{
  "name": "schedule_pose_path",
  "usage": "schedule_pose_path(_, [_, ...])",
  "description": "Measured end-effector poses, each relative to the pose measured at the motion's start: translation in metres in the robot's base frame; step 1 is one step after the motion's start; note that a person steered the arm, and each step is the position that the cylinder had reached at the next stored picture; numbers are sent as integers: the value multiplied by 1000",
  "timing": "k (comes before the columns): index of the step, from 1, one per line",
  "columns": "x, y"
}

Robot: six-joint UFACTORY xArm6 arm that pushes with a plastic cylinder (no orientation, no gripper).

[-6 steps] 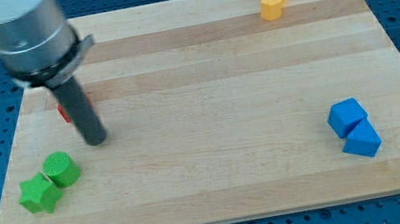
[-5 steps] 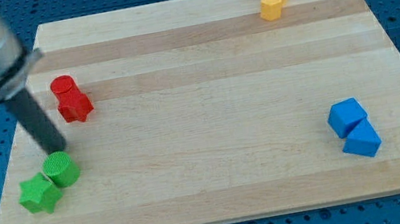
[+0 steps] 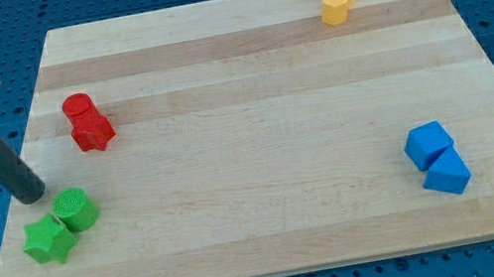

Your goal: Nudge the green circle down a bit

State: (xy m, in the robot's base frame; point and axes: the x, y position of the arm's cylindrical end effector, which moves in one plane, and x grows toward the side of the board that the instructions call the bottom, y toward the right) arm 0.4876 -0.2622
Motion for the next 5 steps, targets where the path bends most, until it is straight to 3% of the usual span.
schedule_pose_path(3, [14, 3])
schedule_pose_path(5, [14, 109])
